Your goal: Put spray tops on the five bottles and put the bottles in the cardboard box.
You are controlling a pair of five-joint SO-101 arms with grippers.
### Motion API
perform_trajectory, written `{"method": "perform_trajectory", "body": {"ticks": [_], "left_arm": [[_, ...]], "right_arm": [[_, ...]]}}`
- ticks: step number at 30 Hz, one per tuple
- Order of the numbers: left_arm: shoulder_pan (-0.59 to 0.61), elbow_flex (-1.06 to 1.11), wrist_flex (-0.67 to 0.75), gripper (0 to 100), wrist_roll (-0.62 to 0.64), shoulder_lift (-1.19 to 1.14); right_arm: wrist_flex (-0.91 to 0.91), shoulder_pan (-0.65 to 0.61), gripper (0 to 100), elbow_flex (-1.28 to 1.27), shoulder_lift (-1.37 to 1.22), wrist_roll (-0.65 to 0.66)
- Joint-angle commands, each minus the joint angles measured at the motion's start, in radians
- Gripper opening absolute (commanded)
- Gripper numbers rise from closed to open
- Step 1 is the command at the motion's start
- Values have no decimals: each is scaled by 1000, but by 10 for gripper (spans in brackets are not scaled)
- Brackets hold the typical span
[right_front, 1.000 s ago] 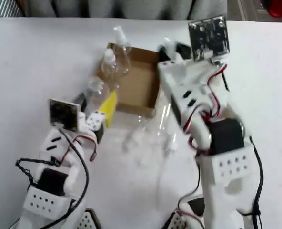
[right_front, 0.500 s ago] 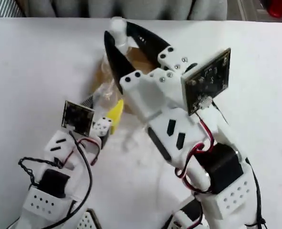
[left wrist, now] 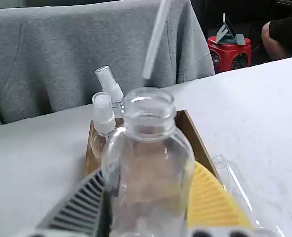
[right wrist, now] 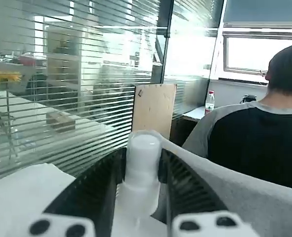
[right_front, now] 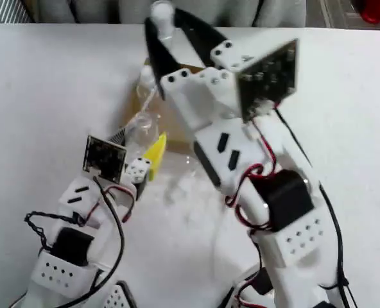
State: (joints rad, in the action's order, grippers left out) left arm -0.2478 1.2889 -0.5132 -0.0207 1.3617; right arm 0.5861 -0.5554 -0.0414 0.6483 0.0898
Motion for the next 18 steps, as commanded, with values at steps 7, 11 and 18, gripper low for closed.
{"method": "perform_trajectory", "body": {"ticks": [7,11,18], "left_arm": [[19,-21,6,20,-11,28],[18,-21,6,20,-11,28],[19,-21,6,20,-11,28]], "right_arm": [[39,13,15,43,27,8],[5,13,15,41,22,8],[-47,-15,15,38,21,8]]}}
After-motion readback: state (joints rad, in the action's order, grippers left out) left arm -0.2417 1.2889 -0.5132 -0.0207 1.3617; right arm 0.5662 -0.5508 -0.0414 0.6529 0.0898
